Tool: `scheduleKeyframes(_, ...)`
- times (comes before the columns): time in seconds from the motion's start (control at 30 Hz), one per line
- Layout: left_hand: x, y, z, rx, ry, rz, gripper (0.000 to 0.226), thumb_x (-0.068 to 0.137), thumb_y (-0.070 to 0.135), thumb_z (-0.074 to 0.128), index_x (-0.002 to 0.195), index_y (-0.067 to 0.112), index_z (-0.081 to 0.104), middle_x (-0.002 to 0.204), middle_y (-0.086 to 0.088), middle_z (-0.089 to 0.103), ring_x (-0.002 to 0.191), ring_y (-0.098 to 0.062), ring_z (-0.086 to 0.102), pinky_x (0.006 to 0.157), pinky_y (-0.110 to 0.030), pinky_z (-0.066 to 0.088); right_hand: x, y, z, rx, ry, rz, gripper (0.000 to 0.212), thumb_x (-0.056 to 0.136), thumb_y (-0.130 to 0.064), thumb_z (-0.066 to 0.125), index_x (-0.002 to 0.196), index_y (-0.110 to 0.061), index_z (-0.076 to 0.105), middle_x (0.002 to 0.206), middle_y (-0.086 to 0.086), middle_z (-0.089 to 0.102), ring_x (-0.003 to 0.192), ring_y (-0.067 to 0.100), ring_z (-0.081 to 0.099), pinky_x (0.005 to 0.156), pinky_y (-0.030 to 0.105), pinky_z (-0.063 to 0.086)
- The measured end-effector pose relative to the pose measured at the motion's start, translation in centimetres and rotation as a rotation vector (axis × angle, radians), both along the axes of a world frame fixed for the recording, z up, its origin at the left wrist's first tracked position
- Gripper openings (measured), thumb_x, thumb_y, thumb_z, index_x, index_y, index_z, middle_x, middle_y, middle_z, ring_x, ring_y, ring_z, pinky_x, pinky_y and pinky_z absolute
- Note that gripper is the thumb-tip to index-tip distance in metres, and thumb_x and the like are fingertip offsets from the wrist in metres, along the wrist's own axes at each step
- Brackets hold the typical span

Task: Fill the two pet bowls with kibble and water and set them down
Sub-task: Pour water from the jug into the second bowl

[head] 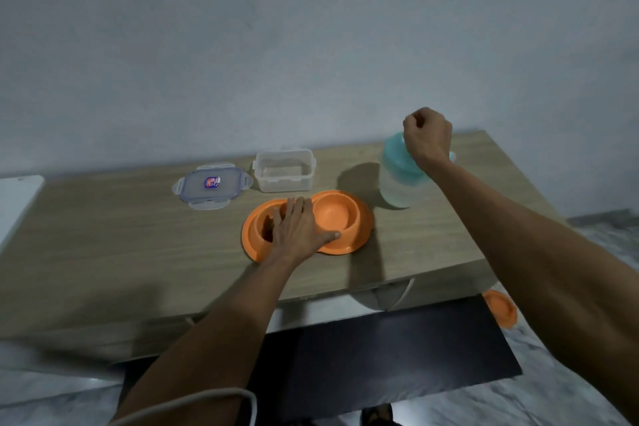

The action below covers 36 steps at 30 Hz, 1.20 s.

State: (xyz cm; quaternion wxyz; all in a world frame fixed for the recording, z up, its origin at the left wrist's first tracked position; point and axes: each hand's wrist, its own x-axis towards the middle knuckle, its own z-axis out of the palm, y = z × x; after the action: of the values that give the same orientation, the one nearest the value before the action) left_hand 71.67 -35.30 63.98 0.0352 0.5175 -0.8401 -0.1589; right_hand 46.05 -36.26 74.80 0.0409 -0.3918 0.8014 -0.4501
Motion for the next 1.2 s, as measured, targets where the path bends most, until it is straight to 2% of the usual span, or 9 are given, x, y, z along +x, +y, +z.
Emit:
scheduleKeyframes(0.13, -1.9, -0.6, -0.6, 0.019, -0.049, 0.038, 0.103, 0.075, 0.074, 0.058, 0.151, 0.010, 0.027, 0.156, -0.008, 0.032, 0.149, -0.028, 0.018, 0.117, -0.056, 0.015, -4.2, 0.3, -1.1, 0.039, -0.037, -0.085, 0.032, 0.091, -0.023, 0.048, 0.099, -0.001, 0.070, 0.102, 0.017, 0.070, 0.097, 0.032, 0.064, 0.077, 0.031, 0.043)
scheduleKeyframes(0.23, -2.8, -0.8, -1.1, 0.062, -0.091, 0.065, 0.109, 0.074, 0.075, 0.059, 0.153, 0.010, 0.022, 0.159, -0.008, 0.028, 0.151, -0.029, 0.012, 0.118, -0.056, 0.009, -6.6, 0.3, -2.4, 0.080, -0.168, -0.135, 0.034, 0.091, -0.026, 0.048, 0.098, -0.001, 0.069, 0.101, 0.020, 0.070, 0.099, 0.036, 0.063, 0.081, 0.036, 0.047)
scheduleKeyframes(0.33, -3.2, -1.2, -1.5, 0.096, -0.083, 0.112, 0.115, 0.070, 0.077, 0.061, 0.154, 0.011, 0.019, 0.160, -0.009, 0.028, 0.152, -0.028, 0.010, 0.118, -0.057, 0.005, -8.3, 0.0, -4.2, 0.060, -0.376, -0.180, 0.035, 0.091, -0.026, 0.046, 0.090, -0.001, 0.070, 0.094, 0.018, 0.070, 0.093, 0.033, 0.063, 0.079, 0.036, 0.046)
scheduleKeyframes(0.47, -3.4, -1.2, -1.3, 0.129, -0.046, 0.131, 0.117, 0.067, 0.076, 0.066, 0.154, 0.011, 0.021, 0.160, -0.009, 0.029, 0.152, -0.029, 0.010, 0.118, -0.059, 0.002, -9.4, -0.4, -5.8, 0.013, -0.643, -0.172, 0.033, 0.088, -0.027, 0.047, 0.069, -0.006, 0.063, 0.079, 0.010, 0.064, 0.074, 0.025, 0.057, 0.066, 0.033, 0.042)
scheduleKeyframes(0.6, -3.5, -1.2, -1.3, 0.161, -0.040, 0.155, 0.116, 0.067, 0.073, 0.069, 0.154, 0.013, 0.021, 0.160, -0.008, 0.029, 0.152, -0.029, 0.009, 0.118, -0.060, 0.001, -9.7, -0.6, -7.0, 0.000, -0.800, -0.221, 0.032, 0.085, -0.037, 0.054, 0.063, -0.015, 0.056, 0.081, 0.007, 0.062, 0.074, 0.026, 0.057, 0.067, 0.037, 0.042)
scheduleKeyframes(0.8, -3.8, -0.8, -1.1, 0.157, -0.022, 0.180, 0.113, 0.069, 0.068, 0.071, 0.154, 0.014, 0.021, 0.160, -0.009, 0.028, 0.152, -0.028, 0.010, 0.118, -0.059, 0.000, -9.6, 0.0, -7.1, 0.041, -0.810, -0.209, 0.028, 0.083, -0.037, 0.058, 0.067, -0.015, 0.056, 0.077, 0.004, 0.060, 0.064, 0.022, 0.054, 0.059, 0.034, 0.041)
scheduleKeyframes(0.97, -3.8, -0.6, -1.0, 0.158, -0.003, 0.192, 0.114, 0.069, 0.068, 0.071, 0.155, 0.013, 0.020, 0.160, -0.008, 0.029, 0.152, -0.028, 0.010, 0.118, -0.060, 0.001, -9.2, 0.2, -7.1, 0.079, -0.768, -0.215, 0.027, 0.073, -0.034, 0.058, 0.079, -0.009, 0.065, 0.080, 0.006, 0.062, 0.062, 0.023, 0.050, 0.058, 0.035, 0.039)
scheduleKeyframes(1.1, -3.9, -0.4, -0.8, 0.165, 0.001, 0.202, 0.113, 0.070, 0.066, 0.072, 0.155, 0.014, 0.019, 0.161, -0.009, 0.026, 0.152, -0.028, 0.008, 0.118, -0.059, -0.001, -7.7, -0.2, -5.4, 0.070, -0.689, -0.190, 0.020, 0.078, -0.025, 0.059, 0.077, -0.005, 0.062, 0.074, 0.006, 0.060, 0.063, 0.023, 0.052, 0.062, 0.033, 0.042)
scheduleKeyframes(1.2, -3.8, -0.3, -0.9, 0.170, 0.013, 0.211, 0.113, 0.070, 0.066, 0.072, 0.155, 0.015, 0.019, 0.161, -0.009, 0.026, 0.152, -0.027, 0.007, 0.119, -0.059, -0.001, -6.9, -0.6, -4.6, 0.069, -0.625, -0.165, 0.022, 0.080, -0.023, 0.059, 0.067, -0.005, 0.057, 0.069, 0.005, 0.057, 0.067, 0.023, 0.051, 0.064, 0.034, 0.042)
